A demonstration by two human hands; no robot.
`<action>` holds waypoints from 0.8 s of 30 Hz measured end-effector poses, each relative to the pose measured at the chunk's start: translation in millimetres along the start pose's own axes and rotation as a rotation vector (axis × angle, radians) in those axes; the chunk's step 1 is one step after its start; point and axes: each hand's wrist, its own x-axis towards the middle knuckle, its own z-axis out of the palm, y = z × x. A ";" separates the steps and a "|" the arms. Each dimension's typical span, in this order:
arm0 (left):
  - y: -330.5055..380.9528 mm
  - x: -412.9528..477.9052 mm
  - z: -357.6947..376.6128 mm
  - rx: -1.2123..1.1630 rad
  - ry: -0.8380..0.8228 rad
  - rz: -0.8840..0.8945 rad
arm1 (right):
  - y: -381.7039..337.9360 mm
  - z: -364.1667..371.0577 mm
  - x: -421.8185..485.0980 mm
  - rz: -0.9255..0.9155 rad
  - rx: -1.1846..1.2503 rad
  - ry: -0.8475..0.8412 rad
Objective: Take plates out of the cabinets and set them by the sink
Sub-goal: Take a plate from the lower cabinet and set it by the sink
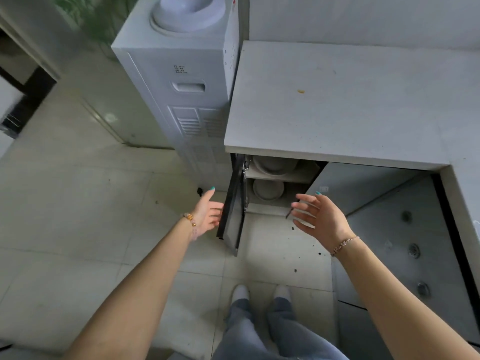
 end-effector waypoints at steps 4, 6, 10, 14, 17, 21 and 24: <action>-3.8 -2.7 -15.8 0.045 -0.046 0.022 | 7.6 3.4 -3.7 -0.002 0.025 0.031; -3.7 -7.6 -13.5 0.060 -0.069 0.049 | 12.3 5.9 -5.7 0.002 0.037 0.037; 1.4 -18.8 -1.2 0.100 0.034 0.242 | 17.4 7.5 -10.4 -0.005 0.059 0.039; 7.7 -32.1 16.4 -0.087 0.029 0.443 | 16.0 4.6 -14.8 -0.022 0.113 0.039; 8.4 -38.5 35.8 -0.161 -0.081 0.428 | 15.0 1.3 -16.4 -0.030 0.149 0.043; 3.8 -37.9 62.7 -0.239 -0.089 0.385 | 16.5 -8.3 -16.9 -0.041 0.179 0.049; 0.5 -36.7 78.2 -0.312 -0.076 0.362 | 16.8 -18.9 -15.7 -0.039 0.201 0.061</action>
